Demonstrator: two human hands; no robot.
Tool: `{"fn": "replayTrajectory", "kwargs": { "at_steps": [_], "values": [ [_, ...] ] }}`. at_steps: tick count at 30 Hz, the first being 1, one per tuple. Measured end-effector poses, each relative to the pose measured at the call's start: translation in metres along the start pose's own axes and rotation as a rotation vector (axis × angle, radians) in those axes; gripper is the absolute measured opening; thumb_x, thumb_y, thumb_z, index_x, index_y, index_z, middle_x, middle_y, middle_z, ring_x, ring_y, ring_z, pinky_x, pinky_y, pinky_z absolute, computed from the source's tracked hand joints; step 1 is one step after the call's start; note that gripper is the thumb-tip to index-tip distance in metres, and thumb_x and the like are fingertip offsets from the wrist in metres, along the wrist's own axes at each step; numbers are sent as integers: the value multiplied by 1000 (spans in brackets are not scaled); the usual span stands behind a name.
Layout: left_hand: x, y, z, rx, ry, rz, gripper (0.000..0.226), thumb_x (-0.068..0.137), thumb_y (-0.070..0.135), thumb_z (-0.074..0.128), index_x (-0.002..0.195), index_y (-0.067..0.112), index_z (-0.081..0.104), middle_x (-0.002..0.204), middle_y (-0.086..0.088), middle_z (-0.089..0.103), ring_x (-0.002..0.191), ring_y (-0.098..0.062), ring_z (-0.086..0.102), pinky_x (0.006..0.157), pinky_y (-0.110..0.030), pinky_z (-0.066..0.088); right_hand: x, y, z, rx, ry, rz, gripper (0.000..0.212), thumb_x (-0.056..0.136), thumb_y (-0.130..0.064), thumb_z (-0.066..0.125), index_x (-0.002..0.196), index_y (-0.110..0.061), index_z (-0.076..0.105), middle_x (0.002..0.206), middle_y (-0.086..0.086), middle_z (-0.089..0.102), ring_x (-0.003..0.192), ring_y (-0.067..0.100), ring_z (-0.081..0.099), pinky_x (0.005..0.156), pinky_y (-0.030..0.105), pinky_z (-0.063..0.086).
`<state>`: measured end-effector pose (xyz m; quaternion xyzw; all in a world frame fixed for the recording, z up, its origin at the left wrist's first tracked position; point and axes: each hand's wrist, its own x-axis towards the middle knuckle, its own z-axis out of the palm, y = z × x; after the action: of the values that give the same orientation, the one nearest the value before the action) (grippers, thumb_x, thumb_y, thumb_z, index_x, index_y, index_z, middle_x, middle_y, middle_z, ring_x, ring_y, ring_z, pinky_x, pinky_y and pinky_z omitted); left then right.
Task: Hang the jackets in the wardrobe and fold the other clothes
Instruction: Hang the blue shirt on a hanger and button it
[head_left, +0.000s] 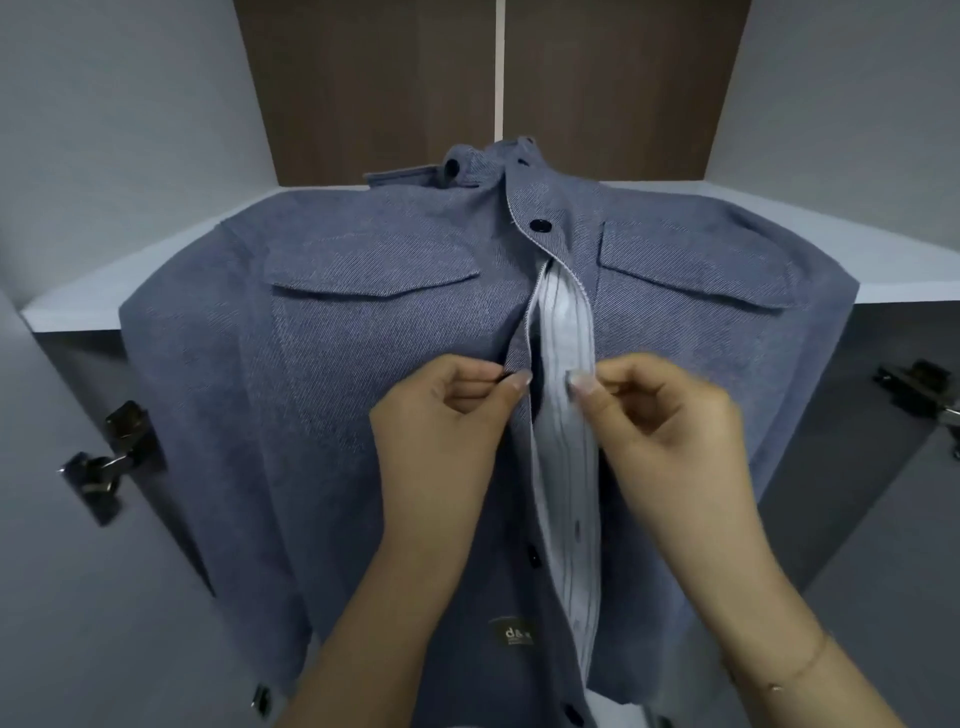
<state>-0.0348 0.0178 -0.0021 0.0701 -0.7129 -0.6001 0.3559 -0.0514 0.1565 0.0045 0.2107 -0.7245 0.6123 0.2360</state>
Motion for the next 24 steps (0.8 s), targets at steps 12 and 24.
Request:
{"fn": "replayTrajectory", "kwargs": {
  "at_steps": [12,24],
  "values": [
    [6,-6,-10,-443,-239,-329,12,82,6,73,72,13,77,76,-8,75,77,-14,73,68,-17,55,-12,13,32,28,97,18,28,80,-6,77,70,-29,64,70,-7,59,63,4,57,61,16,46],
    [-2,-10,-7,-117,-142,52,10,84,6,71,82,15,76,87,5,71,82,0,67,74,-8,46,-9,7,31,80,0,24,26,84,2,70,76,-23,70,76,-3,62,72,3,59,66,16,47]
  ]
}}
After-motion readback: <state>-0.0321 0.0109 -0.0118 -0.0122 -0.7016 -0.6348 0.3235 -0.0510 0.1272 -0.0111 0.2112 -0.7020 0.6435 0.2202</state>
